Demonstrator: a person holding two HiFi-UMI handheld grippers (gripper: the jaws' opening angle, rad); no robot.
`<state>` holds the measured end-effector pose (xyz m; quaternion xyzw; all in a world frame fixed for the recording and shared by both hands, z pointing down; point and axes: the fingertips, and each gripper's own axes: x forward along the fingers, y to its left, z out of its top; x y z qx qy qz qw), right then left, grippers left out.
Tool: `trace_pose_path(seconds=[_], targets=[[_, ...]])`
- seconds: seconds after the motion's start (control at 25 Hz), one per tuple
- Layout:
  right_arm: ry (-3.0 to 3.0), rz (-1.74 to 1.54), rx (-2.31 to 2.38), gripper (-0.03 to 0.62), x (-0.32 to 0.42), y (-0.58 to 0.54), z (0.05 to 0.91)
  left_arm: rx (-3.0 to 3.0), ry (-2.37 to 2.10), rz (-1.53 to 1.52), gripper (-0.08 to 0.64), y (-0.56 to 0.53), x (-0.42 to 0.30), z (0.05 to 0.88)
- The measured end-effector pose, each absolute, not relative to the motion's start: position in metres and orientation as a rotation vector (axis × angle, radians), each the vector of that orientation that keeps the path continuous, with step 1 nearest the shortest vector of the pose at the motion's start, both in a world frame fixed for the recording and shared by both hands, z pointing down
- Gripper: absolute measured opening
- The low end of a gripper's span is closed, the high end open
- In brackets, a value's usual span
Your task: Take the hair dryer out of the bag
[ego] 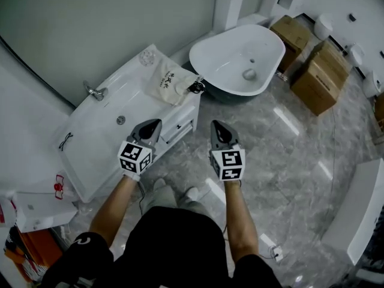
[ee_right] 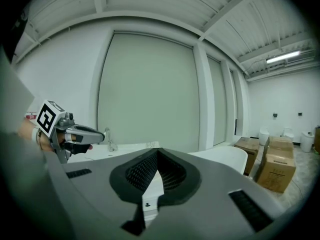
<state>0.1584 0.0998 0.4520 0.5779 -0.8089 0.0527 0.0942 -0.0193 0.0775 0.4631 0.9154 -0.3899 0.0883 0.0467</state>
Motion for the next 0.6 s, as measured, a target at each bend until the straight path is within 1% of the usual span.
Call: trace_pose_path(seconds=[0.6], targets=[[-2.392,0.245,1.620,-0.008,0.175,-0.046,0.508,2.731,-1.137,0.334,-0.003,-0.066,0.012,0.535]])
